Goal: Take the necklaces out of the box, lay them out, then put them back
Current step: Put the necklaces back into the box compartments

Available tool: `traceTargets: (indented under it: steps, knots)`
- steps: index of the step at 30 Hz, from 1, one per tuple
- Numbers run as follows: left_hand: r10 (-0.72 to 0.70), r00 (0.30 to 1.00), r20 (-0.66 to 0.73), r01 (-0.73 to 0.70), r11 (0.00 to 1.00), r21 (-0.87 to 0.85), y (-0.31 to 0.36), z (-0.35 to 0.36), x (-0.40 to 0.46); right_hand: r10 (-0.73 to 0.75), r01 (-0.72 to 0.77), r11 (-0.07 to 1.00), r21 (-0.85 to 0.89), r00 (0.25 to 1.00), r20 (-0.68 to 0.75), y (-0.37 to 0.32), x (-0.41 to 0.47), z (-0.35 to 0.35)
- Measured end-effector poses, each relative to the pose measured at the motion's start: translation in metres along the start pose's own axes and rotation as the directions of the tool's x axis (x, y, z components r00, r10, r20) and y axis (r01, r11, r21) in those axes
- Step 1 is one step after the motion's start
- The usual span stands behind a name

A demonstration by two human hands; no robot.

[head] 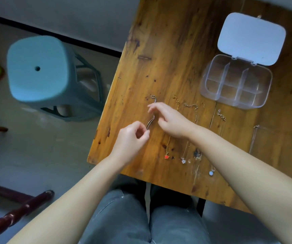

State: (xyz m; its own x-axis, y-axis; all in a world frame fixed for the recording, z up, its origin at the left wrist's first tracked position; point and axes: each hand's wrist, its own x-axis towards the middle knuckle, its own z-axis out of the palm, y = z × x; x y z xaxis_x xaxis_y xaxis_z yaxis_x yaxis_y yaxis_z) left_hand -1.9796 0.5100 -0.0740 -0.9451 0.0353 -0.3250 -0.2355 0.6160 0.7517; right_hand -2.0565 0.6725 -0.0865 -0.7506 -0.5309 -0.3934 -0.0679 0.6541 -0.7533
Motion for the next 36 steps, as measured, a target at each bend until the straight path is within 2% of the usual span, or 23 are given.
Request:
traceTargets:
  steps: [2, 4, 7, 10, 12, 14, 16, 17, 20, 25, 30, 33, 36]
  knots:
    - [0.02, 0.998, -0.058, -0.024, 0.997, -0.073, 0.027, -0.007, 0.018, 0.076, -0.119, 0.933, 0.338, 0.987, 0.14, -0.007, -0.009, -0.008]
    - [0.026, 0.992, -0.127, -0.039, 0.994, -0.102, 0.051, -0.013, 0.038, 0.1, -0.193, 0.831, 0.521, 0.975, 0.2, -0.007, -0.019, -0.02]
    - [-0.014, 0.982, -0.187, -0.024, 0.98, -0.198, 0.078, -0.019, 0.067, 0.192, -0.178, 0.721, 0.67, 0.98, 0.054, 0.006, -0.038, -0.049]
    - [-0.022, 0.987, -0.159, -0.027, 0.955, -0.297, 0.098, -0.013, 0.087, 0.311, -0.036, 0.443, 0.896, 0.943, -0.116, 0.027, -0.059, -0.084]
    - [-0.009, 0.994, -0.106, -0.021, 0.96, -0.279, 0.113, 0.004, 0.096, 0.345, 0.06, 0.271, 0.961, 0.926, -0.155, 0.037, -0.069, -0.11]
    - [0.011, 0.997, -0.082, -0.028, 0.976, -0.217, 0.129, 0.026, 0.108, 0.381, 0.103, 0.156, 0.982, 0.911, -0.156, 0.044, -0.072, -0.136]
    - [0.004, 0.995, -0.095, -0.023, 0.978, -0.205, 0.144, 0.046, 0.125, 0.445, 0.17, 0.07, 0.983, 0.877, -0.183, 0.051, -0.068, -0.159]
    - [-0.01, 0.995, -0.1, -0.012, 0.977, -0.213, 0.15, 0.054, 0.135, 0.479, 0.203, 0.06, 0.977, 0.853, -0.207, 0.055, -0.064, -0.169]
    - [-0.018, 0.996, -0.086, 0.0, 0.978, -0.209, 0.164, 0.075, 0.162, 0.54, 0.184, 0.148, 0.972, 0.808, -0.235, 0.064, -0.046, -0.191]
    - [0.087, 0.991, -0.098, -0.089, 0.996, -0.023, 0.178, 0.103, 0.193, 0.548, -0.065, 0.384, 0.921, 0.819, -0.171, 0.076, -0.012, -0.198]
    - [0.187, 0.982, -0.008, -0.184, 0.973, 0.14, 0.173, 0.104, 0.199, 0.588, -0.244, 0.482, 0.841, 0.802, -0.104, 0.08, 0.001, -0.188]
    - [0.224, 0.974, 0.02, -0.225, 0.964, 0.143, 0.165, 0.095, 0.189, 0.607, -0.272, 0.537, 0.798, 0.782, -0.141, 0.078, -0.003, -0.185]
    - [0.175, 0.985, -0.005, -0.174, 0.982, 0.069, 0.147, 0.081, 0.167, 0.56, -0.235, 0.659, 0.714, 0.788, -0.257, 0.068, -0.015, -0.177]
